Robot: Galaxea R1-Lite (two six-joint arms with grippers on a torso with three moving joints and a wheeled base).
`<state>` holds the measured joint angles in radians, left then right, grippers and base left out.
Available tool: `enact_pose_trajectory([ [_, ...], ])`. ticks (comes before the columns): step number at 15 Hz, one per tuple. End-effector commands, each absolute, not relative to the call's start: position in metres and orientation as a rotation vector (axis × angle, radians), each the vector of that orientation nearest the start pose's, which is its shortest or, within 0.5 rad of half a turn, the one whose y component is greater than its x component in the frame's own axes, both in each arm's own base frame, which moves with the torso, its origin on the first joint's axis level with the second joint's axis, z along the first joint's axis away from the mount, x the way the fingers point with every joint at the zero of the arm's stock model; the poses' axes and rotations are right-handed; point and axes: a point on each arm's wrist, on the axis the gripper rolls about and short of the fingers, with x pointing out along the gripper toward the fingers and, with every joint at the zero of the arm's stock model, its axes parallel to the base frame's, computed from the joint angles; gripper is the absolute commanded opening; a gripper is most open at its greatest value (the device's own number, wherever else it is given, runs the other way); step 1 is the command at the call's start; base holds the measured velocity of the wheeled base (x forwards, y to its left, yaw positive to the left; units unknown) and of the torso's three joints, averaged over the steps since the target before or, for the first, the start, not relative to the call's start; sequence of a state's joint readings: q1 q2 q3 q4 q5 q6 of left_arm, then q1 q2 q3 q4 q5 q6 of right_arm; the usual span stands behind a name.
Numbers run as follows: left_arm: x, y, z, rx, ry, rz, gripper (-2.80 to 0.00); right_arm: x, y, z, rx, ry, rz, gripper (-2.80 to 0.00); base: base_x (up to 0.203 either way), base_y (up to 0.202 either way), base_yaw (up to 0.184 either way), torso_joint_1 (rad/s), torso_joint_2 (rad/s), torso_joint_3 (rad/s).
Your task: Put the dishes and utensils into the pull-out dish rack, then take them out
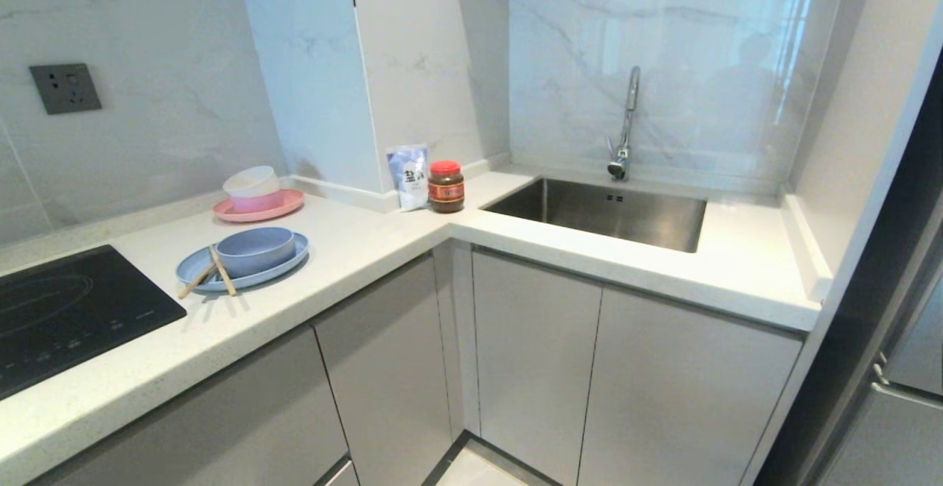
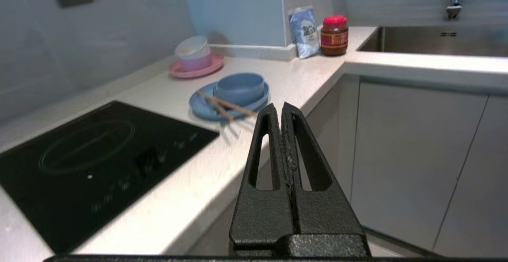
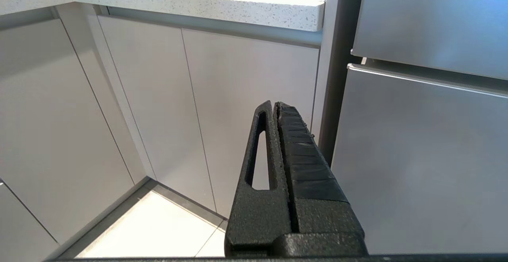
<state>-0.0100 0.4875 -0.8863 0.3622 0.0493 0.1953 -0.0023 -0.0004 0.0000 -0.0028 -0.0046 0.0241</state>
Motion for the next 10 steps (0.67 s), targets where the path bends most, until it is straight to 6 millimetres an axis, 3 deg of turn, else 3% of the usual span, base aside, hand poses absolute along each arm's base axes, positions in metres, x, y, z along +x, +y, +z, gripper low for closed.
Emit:
enact_pose_trajectory([
  [1,-0.073,0.002,0.221,0.195,-0.136,0.065,-2.8,-0.023,0.0,0.075,0.025,-0.006,-0.008,-2.8,0.0,0.0,0.0,0.0,0.0,0.0],
  [4,-0.062,0.002,0.161,0.192,-0.156,0.098,-2.8,-0.023,0.0,0.075,0.025,-0.006,-0.008,-2.8,0.0,0.0,0.0,0.0,0.0,0.0],
  [10,-0.023,0.002,0.09,0.077,-0.183,0.114,-2.8,-0.023,0.0,0.075,0.025,-0.006,-0.006,-2.8,0.0,0.0,0.0,0.0,0.0,0.0],
])
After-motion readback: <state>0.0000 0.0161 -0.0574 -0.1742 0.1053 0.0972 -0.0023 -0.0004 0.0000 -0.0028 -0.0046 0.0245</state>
